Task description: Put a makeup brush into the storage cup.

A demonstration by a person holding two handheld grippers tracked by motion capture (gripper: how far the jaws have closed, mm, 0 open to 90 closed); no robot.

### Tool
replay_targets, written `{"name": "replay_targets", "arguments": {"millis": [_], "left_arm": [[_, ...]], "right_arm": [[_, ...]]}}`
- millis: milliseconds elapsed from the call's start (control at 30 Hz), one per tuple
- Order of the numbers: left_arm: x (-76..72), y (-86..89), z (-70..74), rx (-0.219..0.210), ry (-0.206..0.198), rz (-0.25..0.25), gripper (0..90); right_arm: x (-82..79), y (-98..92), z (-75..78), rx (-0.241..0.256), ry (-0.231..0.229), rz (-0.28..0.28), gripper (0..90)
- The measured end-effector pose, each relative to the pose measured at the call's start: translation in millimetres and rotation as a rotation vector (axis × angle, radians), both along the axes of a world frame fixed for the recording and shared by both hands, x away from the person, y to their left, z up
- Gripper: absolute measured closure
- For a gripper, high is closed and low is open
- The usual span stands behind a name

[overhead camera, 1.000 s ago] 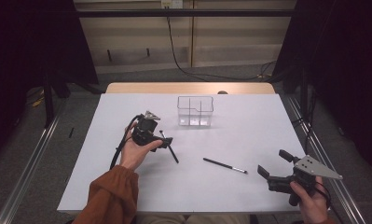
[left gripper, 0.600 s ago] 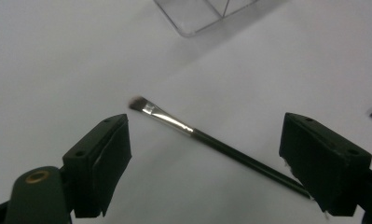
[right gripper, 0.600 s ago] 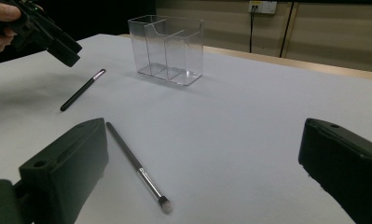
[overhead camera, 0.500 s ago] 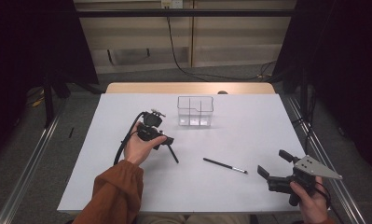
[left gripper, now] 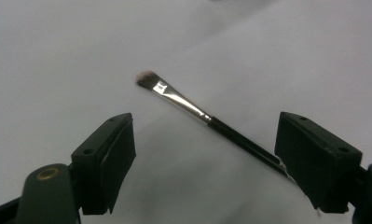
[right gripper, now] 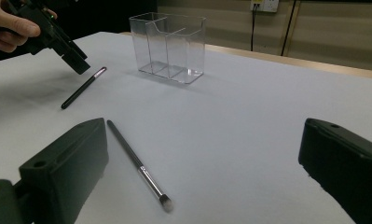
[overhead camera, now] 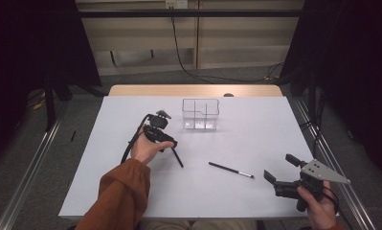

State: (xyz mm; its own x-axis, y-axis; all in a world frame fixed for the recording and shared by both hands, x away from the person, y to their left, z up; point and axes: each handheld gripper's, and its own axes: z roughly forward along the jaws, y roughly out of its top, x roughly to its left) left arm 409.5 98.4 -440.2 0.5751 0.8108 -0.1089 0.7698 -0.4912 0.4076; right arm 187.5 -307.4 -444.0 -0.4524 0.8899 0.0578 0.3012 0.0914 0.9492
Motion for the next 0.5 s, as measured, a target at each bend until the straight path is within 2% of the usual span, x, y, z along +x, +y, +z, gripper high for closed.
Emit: {"name": "replay_targets", "arguments": {"millis": [100, 167, 367, 500], "left_arm": [[4.1, -2.3, -1.3, 0.032, 0.022, 0.012, 14.3], [5.4, -3.4, -1.1, 0.051, 0.014, 0.018, 16.5], [9.2, -6.8, -6.2, 0.061, 0.053, 0.03, 21.3], [8.7, -12.9, -6.0, 0.08, 0.051, 0.026, 27.2]], "right_arm": [[-0.1, 0.0, 0.0, 0.0, 0.001, 0.0, 0.9], [-0.2, -0.2, -0.1, -0.001, 0.003, 0.004, 0.7], [0.6, 0.1, -0.7, -0.004, 0.01, 0.006, 0.7], [0.6, 0.0, -0.8, -0.011, 0.009, 0.011, 0.7]]}}
